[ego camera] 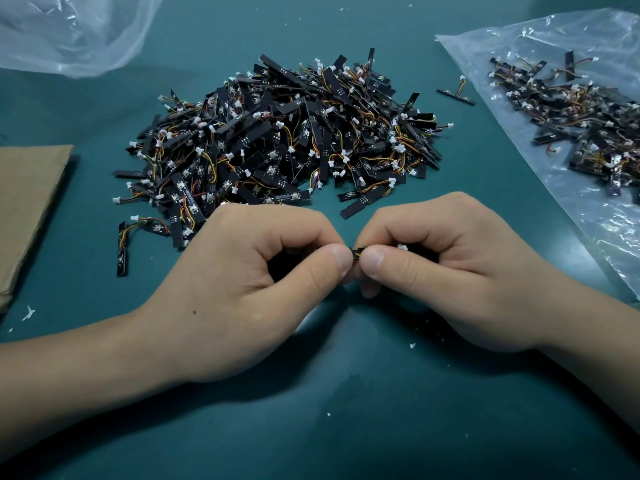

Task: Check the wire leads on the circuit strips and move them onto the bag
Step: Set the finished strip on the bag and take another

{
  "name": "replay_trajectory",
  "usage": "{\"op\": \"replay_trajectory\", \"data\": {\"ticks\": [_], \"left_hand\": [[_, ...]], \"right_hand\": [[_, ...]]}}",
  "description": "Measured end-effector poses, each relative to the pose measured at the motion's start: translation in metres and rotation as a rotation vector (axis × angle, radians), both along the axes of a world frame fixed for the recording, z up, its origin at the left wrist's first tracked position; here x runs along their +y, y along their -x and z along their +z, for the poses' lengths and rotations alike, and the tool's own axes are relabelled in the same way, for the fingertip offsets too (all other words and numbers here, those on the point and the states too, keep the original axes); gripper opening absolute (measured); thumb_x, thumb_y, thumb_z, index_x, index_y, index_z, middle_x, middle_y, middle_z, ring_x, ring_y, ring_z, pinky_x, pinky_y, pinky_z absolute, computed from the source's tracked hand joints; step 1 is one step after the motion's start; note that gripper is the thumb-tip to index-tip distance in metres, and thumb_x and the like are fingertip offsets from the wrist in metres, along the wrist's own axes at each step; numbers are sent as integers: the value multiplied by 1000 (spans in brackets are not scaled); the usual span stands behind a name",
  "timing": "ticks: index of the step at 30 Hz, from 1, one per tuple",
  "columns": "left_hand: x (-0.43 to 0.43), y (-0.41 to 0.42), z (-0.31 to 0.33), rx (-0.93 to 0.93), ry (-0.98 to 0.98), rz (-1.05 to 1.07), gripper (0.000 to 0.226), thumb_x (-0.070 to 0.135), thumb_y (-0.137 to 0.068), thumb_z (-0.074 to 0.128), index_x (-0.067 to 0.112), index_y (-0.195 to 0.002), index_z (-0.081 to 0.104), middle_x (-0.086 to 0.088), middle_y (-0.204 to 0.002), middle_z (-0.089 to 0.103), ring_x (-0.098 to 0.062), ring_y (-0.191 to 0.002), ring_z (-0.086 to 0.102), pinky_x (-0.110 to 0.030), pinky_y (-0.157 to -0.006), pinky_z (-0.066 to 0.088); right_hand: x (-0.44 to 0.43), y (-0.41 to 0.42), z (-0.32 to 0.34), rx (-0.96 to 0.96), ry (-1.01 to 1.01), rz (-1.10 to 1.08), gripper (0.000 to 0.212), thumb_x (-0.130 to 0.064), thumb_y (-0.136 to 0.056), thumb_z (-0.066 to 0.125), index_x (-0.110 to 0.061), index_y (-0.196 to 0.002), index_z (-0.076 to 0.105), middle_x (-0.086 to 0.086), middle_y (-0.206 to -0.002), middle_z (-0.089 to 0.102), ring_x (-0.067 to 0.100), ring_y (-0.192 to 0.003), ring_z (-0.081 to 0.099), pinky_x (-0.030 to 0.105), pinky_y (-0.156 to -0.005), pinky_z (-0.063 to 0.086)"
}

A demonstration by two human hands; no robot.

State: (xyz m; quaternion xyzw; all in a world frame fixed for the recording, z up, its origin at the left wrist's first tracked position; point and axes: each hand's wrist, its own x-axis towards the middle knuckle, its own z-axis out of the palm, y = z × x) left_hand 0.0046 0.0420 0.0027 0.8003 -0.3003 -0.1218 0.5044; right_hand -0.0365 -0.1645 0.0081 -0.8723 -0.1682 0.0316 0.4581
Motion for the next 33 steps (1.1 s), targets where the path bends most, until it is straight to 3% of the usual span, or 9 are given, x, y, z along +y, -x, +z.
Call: {"op": "replay_trajectory", "data": {"ticks": [7,14,19,24,33], "left_hand": [[0,0,1,28,18,-9,27,31,-88,59,8,-84,72,-1,-77,71,-15,-73,66,-14,-65,48],[-1,0,1,38,30,-16,28,31,-88,58,6,-85,71,-2,-76,71,-16,-72,66,-13,-64,47],[0,-2,0,-1,5,-13,25,28,-90,59,7,-85,72,-2,-76,71,-15,-72,66,-15,-66,48],[3,-5,-1,-65,-62,-24,23,25,-90,59,8,-84,72,0,-76,71,-16,-73,66,-21,-68,50],[0,-1,-1,7,-4,-18,26,30,-88,59,7,-87,72,-1,-78,71,-14,-74,66,-14,-67,47]], "right_hand": [[1,0,0,-8,1,0,21,-23,-97,58,-29,-80,68,-10,-71,70,19,-57,57,38,-55,46],[-1,-1,-1,3,-6,-2,21,-19,-96,56,-24,-80,69,-3,-72,69,24,-62,61,42,-59,47],[0,-1,-2,-24,-15,3,19,-22,-99,57,-24,-85,69,-8,-72,68,13,-61,57,24,-58,42],[0,-2,-3,-42,17,-6,20,-24,-101,56,-21,-89,72,-7,-74,70,19,-65,62,34,-61,48],[0,-1,-2,-37,21,-1,20,-22,-99,56,-24,-84,70,-11,-71,69,16,-60,59,24,-58,43]]}}
